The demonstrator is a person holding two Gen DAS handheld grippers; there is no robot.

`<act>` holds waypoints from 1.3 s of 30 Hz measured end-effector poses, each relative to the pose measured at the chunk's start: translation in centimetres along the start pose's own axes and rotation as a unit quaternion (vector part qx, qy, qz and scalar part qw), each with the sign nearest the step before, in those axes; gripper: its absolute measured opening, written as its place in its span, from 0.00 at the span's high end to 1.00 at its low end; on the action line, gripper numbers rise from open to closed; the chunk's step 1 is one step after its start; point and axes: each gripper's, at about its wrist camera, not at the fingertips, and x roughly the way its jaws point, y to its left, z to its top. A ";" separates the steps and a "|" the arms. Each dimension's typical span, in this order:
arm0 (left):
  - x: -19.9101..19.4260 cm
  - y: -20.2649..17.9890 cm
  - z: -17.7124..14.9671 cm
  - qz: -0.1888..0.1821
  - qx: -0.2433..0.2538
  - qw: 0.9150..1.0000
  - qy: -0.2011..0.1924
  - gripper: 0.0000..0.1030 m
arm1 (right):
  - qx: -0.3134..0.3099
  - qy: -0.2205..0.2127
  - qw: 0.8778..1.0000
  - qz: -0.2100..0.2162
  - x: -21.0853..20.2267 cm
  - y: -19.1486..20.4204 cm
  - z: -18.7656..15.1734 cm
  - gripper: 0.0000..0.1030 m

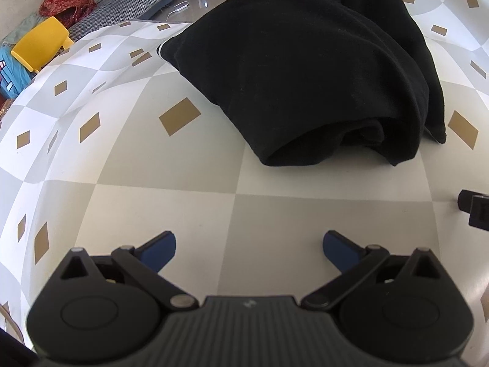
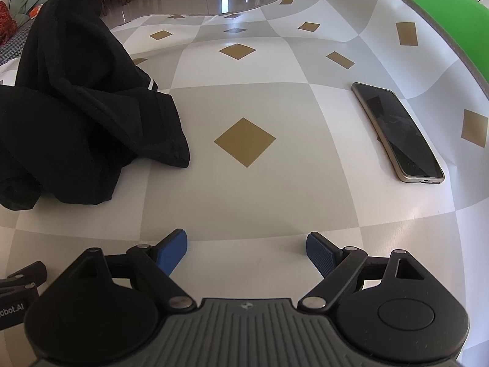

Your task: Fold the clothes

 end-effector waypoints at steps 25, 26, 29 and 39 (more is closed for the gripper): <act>-0.1 -0.5 -0.1 -0.008 -0.004 1.000 0.006 0.00 | -0.020 0.050 0.998 0.024 -0.8 1.3 -0.5 0.17; 0.0 -0.3 -0.1 -0.012 -0.010 1.000 0.009 0.00 | -0.020 0.052 0.998 0.024 -0.8 1.3 -0.5 0.17; 0.1 0.1 -0.1 -0.022 -0.025 0.999 0.016 0.00 | -0.021 0.058 0.998 0.025 -0.8 1.3 -0.3 0.17; -0.1 -0.6 0.0 -0.007 -0.030 0.999 0.021 0.00 | -0.021 0.059 0.998 0.025 -0.8 1.4 -0.3 0.17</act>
